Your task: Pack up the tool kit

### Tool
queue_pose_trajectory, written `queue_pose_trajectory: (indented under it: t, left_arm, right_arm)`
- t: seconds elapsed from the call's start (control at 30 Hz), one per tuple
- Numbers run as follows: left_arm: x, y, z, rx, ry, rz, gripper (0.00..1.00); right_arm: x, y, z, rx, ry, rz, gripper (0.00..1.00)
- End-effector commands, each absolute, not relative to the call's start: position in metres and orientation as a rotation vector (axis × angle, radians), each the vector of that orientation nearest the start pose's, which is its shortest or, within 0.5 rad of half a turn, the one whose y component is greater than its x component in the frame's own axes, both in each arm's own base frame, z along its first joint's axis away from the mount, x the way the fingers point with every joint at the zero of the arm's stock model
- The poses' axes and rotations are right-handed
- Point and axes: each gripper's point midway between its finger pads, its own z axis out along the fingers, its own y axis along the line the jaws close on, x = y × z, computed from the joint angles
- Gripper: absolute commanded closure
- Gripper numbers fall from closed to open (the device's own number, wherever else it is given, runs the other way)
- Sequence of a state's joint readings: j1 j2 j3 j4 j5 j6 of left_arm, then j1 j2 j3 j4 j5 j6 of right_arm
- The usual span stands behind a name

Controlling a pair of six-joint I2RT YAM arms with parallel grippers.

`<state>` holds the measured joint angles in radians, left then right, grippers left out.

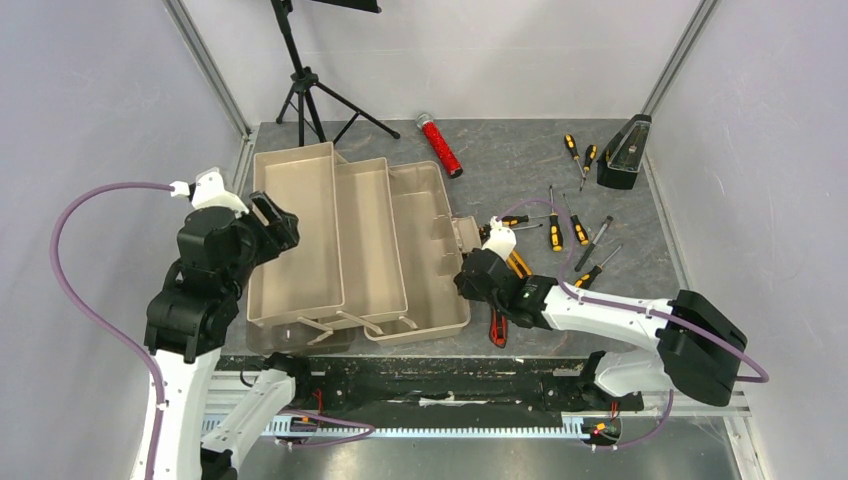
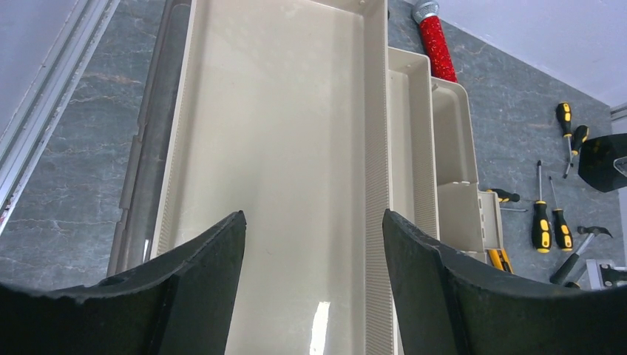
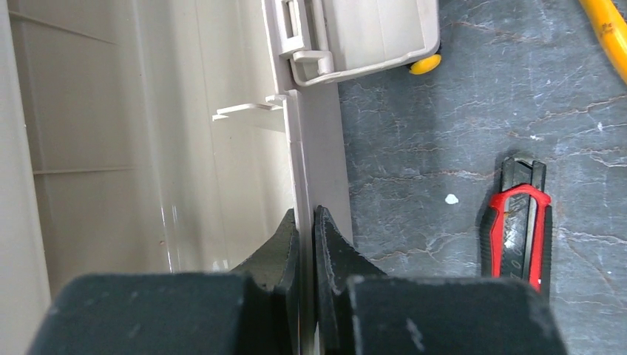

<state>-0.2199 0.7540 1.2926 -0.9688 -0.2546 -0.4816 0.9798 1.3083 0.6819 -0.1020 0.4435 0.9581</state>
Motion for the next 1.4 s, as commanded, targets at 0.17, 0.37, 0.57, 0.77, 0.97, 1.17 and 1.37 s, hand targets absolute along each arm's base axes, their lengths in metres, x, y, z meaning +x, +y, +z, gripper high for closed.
queue_pose_trajectory:
  t: [0.17, 0.37, 0.57, 0.77, 0.97, 1.17, 1.37]
  left_arm:
    - [0.212, -0.025, 0.345, -0.447, 1.877, -0.261, 0.26]
    - [0.212, -0.031, 0.343, -0.441, 1.887, -0.304, 0.25]
    - [0.208, -0.035, 0.341, -0.426, 1.890, -0.330, 0.25]
    - [0.199, -0.036, 0.342, -0.402, 1.868, -0.350, 0.24]
    - [0.183, -0.032, 0.353, -0.345, 1.748, -0.369, 0.11]
    - [0.167, -0.019, 0.365, -0.329, 1.587, -0.346, 0.02]
    - [0.158, -0.012, 0.357, -0.318, 1.464, -0.340, 0.00]
  right_arm:
    - [0.229, 0.336, 0.145, 0.259, 2.180, 0.961, 0.94]
    - [0.210, 0.357, 0.162, 0.126, 2.168, 1.016, 0.63]
    - [0.205, 0.347, 0.169, 0.093, 2.151, 0.997, 0.45]
    - [0.218, 0.309, 0.193, 0.041, 2.027, 0.844, 0.24]
    - [0.247, 0.246, 0.233, -0.092, 1.882, 0.540, 0.02]
    - [0.273, 0.193, 0.230, -0.232, 1.892, 0.295, 0.02]
    - [0.290, 0.154, 0.181, -0.287, 2.090, 0.213, 0.02]
